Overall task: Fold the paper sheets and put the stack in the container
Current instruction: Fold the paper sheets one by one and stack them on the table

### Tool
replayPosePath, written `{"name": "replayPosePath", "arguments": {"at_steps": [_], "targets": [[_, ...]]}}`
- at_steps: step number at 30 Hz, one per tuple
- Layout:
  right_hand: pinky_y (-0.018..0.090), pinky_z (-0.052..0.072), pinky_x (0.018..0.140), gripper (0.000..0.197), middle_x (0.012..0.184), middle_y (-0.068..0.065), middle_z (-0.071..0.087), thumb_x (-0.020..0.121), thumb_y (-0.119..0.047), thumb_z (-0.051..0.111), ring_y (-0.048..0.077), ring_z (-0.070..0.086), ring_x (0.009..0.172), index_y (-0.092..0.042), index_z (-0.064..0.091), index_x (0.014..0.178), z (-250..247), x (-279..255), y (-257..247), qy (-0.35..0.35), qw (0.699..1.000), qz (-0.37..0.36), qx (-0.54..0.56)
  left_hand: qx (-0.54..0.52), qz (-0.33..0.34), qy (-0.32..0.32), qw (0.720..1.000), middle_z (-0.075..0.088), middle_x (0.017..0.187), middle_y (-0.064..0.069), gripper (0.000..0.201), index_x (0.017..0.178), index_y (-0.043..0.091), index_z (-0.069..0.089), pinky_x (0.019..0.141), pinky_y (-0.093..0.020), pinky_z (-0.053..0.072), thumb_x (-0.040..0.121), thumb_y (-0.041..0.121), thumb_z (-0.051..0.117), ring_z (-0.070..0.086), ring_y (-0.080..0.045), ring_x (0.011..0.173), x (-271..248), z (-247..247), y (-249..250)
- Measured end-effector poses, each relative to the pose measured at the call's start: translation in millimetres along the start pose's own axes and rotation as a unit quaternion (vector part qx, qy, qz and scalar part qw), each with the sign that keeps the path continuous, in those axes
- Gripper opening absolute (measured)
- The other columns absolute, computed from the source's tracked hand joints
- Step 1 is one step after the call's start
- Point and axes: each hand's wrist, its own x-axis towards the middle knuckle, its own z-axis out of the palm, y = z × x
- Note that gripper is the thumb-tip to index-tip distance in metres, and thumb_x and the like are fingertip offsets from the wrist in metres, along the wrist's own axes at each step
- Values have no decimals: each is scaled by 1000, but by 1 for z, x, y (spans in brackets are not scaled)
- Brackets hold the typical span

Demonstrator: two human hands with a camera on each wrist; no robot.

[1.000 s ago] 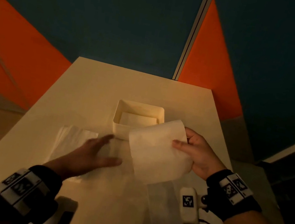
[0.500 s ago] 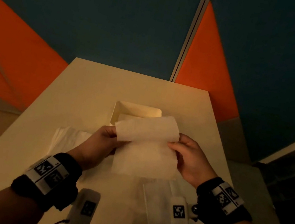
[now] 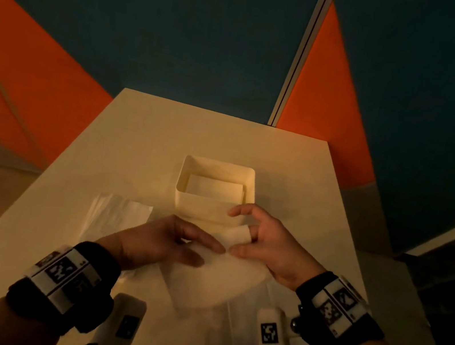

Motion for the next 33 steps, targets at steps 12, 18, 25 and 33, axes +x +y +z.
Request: {"name": "replayPosePath", "arguments": {"at_steps": [12, 18, 25, 33], "targets": [[29, 47, 52, 20, 78, 14, 63, 84, 2, 59, 22, 60, 61, -9, 58, 100, -44, 4, 51, 248, 959, 122, -68, -79, -19, 388, 918, 63, 107, -3, 33, 105, 23, 66, 64, -32, 60, 84, -3, 60, 65, -34, 86, -56, -64, -56], [27, 43, 52, 16, 77, 12, 63, 81, 2, 57, 22, 57, 60, -10, 59, 91, -75, 2, 80, 302, 919, 176, -184, 30, -63, 435, 898, 59, 112, -14, 33, 110, 19, 65, 78, -41, 54, 84, -2, 62, 61, -34, 88, -66, -72, -76], [30, 50, 79, 31, 96, 1, 56, 78, 3, 57, 25, 58, 99, -22, 57, 96, -96, -10, 93, 217, 862, 248, -386, 271, -90, 436, 853, 61, 115, -18, 35, 115, 13, 67, 81, -38, 43, 81, 5, 69, 56, -31, 91, -56, -74, -86], [40, 36, 103, 74, 128, -7, 35, 59, -39, 84, 22, 34, 122, -41, 45, 122, -77, -11, 89, 14, 781, 242, -576, 467, -157, 394, 776, 42, 138, -16, 40, 110, 28, 69, 97, -53, 37, 72, 25, 79, 42, -45, 113, -54, -79, -97]]}}
